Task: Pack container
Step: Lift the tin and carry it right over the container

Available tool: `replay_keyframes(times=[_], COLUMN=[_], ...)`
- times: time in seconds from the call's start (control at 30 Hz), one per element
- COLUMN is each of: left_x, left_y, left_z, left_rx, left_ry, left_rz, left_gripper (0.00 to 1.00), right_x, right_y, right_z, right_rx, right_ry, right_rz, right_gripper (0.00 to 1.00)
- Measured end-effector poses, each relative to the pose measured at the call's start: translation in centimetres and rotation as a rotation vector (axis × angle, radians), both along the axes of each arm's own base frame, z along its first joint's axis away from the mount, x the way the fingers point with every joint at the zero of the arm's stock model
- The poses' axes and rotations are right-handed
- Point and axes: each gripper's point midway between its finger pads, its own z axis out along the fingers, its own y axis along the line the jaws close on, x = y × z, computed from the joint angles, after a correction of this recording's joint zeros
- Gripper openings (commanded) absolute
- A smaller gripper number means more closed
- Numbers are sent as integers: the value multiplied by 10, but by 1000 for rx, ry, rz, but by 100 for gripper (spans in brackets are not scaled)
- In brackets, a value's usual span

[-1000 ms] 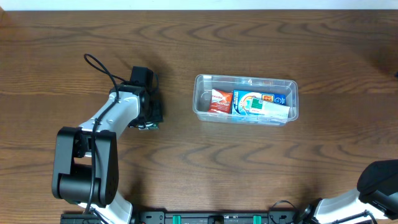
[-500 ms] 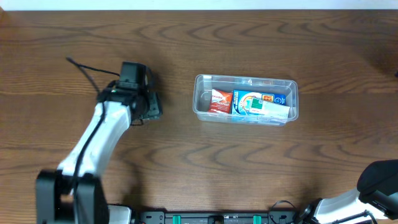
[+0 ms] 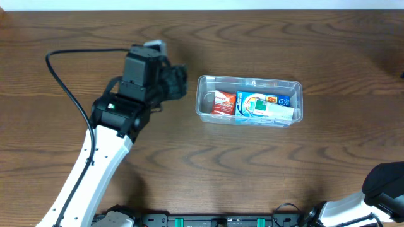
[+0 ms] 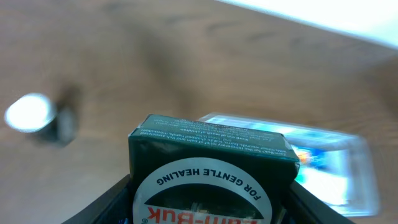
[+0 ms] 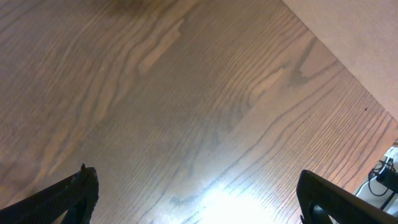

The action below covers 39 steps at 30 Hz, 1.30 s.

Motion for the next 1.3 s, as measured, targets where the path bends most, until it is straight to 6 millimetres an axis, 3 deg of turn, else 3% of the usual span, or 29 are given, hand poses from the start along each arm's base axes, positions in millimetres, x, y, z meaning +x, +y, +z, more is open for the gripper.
replay_keyframes(times=[0.1,0.2,0.63,0.93,1.3], left_x=[0,0,10,12,2], left_y=[-24,-42,-150,-155,-171], left_z=[20,25,-35,-88,-135], left_rx=[-44,-80,-25,72,143], left_ry=[-52,-62,88,194,270], left_rz=[-29,-44,-188,-177,-208], left_gripper=[41,40,41,40,41], right_x=[0,0,0,0,0], right_y=[0,0,0,0,0], right_z=[0,0,0,0,0], right_rx=[0,0,0,0,0], right_ry=[0,0,0,0,0], right_rz=[0,0,0,0,0], right_gripper=[99,99,99,99,99])
